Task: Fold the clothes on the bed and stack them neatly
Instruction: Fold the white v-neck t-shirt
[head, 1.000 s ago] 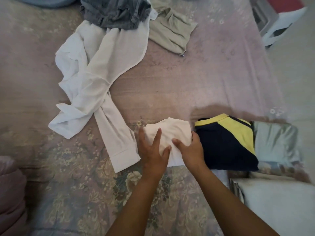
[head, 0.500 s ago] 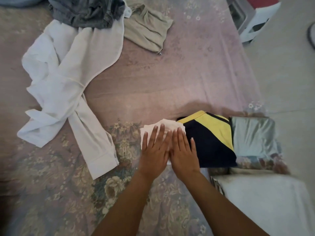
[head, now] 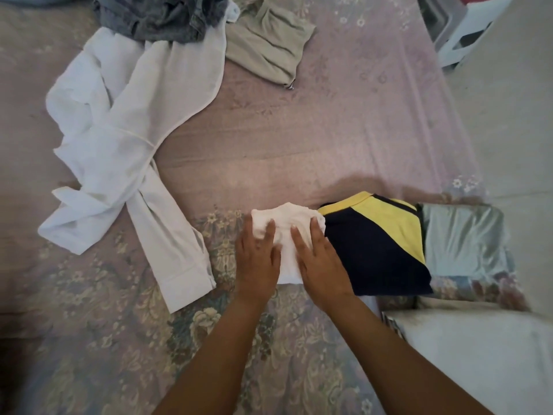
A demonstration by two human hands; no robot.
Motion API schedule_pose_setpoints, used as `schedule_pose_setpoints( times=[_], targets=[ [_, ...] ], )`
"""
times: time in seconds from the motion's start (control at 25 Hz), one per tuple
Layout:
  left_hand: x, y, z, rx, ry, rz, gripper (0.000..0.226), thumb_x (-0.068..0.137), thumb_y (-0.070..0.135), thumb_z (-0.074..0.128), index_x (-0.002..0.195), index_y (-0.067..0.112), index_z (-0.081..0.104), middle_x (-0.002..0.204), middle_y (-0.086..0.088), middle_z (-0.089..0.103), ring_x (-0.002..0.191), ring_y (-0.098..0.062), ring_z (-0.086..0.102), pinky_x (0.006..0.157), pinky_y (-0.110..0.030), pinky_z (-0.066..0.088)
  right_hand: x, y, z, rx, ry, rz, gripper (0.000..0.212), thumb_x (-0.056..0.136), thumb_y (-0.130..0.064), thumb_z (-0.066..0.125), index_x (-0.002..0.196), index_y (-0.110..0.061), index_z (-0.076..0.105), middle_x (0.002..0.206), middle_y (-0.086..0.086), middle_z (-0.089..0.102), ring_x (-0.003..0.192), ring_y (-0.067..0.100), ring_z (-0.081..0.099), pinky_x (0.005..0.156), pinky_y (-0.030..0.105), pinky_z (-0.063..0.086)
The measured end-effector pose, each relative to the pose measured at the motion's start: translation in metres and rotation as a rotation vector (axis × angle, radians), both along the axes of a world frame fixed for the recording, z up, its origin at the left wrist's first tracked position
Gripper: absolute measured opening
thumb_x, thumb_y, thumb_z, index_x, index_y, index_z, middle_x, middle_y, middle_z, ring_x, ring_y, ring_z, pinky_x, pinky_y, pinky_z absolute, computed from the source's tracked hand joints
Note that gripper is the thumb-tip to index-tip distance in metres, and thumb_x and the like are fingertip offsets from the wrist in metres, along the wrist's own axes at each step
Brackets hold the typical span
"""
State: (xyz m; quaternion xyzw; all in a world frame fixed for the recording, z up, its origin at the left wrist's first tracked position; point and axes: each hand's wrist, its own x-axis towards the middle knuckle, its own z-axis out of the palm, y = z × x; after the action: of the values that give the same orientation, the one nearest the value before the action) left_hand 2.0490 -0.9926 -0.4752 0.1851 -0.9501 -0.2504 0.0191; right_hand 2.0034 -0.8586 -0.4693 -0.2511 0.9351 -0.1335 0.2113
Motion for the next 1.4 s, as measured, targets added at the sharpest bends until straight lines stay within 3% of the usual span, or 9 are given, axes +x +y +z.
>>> schedule_pose_setpoints(
  times=[0.08, 0.24, 0.48, 0.6, 0.76, 0.92, 1.0, 1.16, 1.4],
  targets=[
    [0.002, -0.002, -0.003, -0.268, -0.017, -0.073, 0.052, 0.089, 0.017, 0.070, 0.137, 0.004, 0.056, 0.143, -0.034, 0.048, 0.128, -0.047, 0.052, 0.097, -0.053, 0.050, 0.001, -0.007, 0.009, 0.176, 0.156, -0.049, 0.061, 0.099, -0.028, 0.056, 0.155, -0.014, 0.037, 0.162, 0.018, 0.032, 0.148, 0.029, 0.036, 0.116, 0.053, 0.034],
    [0.010, 0.000, -0.015, -0.533, 0.037, -0.409, 0.054, 0.097, 0.036, 0.038, 0.142, 0.009, 0.055, 0.147, -0.017, 0.053, 0.135, -0.034, 0.052, 0.122, -0.053, 0.006, 0.008, 0.006, -0.001, 0.263, 0.259, 0.088, 0.064, 0.102, -0.040, 0.046, 0.157, -0.012, 0.030, 0.166, 0.007, 0.026, 0.153, 0.022, 0.026, 0.120, 0.057, 0.025],
    [0.007, -0.013, -0.024, -0.399, -0.006, -0.468, 0.056, 0.091, 0.041, 0.053, 0.139, 0.014, 0.058, 0.145, -0.013, 0.056, 0.134, -0.030, 0.054, 0.103, -0.056, 0.045, 0.001, 0.007, -0.013, 0.264, -0.007, 0.037, 0.064, 0.109, -0.037, 0.034, 0.160, -0.010, 0.008, 0.169, 0.005, 0.002, 0.156, 0.021, 0.001, 0.124, 0.057, -0.006],
    [0.018, -0.038, -0.015, -0.333, 0.023, -0.436, 0.057, 0.090, 0.035, 0.058, 0.140, 0.008, 0.056, 0.146, -0.017, 0.054, 0.134, -0.033, 0.053, 0.107, -0.049, 0.042, -0.001, 0.003, 0.008, 0.268, 0.081, 0.046, 0.058, 0.107, -0.032, 0.036, 0.157, -0.005, 0.024, 0.166, 0.012, 0.022, 0.154, 0.027, 0.022, 0.122, 0.063, 0.011],
    [0.083, -0.132, -0.012, -0.308, -0.042, -0.028, 0.054, 0.097, 0.033, 0.043, 0.141, 0.001, 0.048, 0.147, -0.027, 0.049, 0.132, -0.043, 0.050, 0.111, -0.052, 0.034, 0.004, -0.042, 0.027, 0.126, 0.351, 0.212, 0.049, 0.109, -0.020, 0.026, 0.140, 0.004, 0.053, 0.147, 0.024, 0.052, 0.135, 0.038, 0.052, 0.105, 0.059, 0.044],
    [0.152, -0.177, -0.028, -0.256, -0.174, 0.156, 0.071, 0.104, 0.053, 0.007, 0.153, 0.006, 0.028, 0.145, -0.031, 0.048, 0.137, -0.047, 0.043, 0.101, -0.066, 0.040, 0.019, -0.138, 0.012, 0.055, -0.164, 0.339, 0.055, 0.104, -0.016, 0.050, 0.154, 0.001, 0.034, 0.162, 0.023, 0.027, 0.150, 0.039, 0.028, 0.120, 0.054, 0.026],
    [0.161, -0.172, -0.041, -0.287, -0.187, 0.124, 0.066, 0.104, 0.050, 0.015, 0.157, 0.010, 0.020, 0.143, -0.030, 0.050, 0.142, -0.042, 0.036, 0.100, -0.064, 0.040, 0.026, -0.189, -0.003, 0.044, -0.311, 0.249, 0.057, 0.106, -0.021, 0.050, 0.155, -0.001, 0.030, 0.161, 0.025, 0.027, 0.148, 0.043, 0.028, 0.117, 0.054, 0.029],
    [0.167, -0.181, -0.047, -0.316, -0.237, 0.072, 0.059, 0.094, 0.040, 0.057, 0.143, 0.007, 0.052, 0.148, -0.024, 0.049, 0.136, -0.042, 0.048, 0.104, -0.061, 0.041, 0.030, -0.260, -0.014, -0.180, -0.398, -0.367, 0.030, 0.101, -0.015, 0.058, 0.127, -0.001, 0.057, 0.128, 0.022, 0.061, 0.119, 0.040, 0.056, 0.097, 0.045, 0.043],
    [0.172, -0.171, -0.007, -0.309, -0.006, 0.059, 0.053, 0.086, 0.006, 0.057, 0.139, 0.000, 0.053, 0.141, -0.029, 0.053, 0.127, -0.042, 0.056, 0.101, -0.051, 0.049, 0.089, -0.201, 0.028, -0.257, -0.583, -0.318, 0.012, 0.099, -0.012, 0.064, 0.103, -0.004, 0.072, 0.102, 0.013, 0.071, 0.091, 0.029, 0.063, 0.083, 0.037, 0.047]
  ],
)
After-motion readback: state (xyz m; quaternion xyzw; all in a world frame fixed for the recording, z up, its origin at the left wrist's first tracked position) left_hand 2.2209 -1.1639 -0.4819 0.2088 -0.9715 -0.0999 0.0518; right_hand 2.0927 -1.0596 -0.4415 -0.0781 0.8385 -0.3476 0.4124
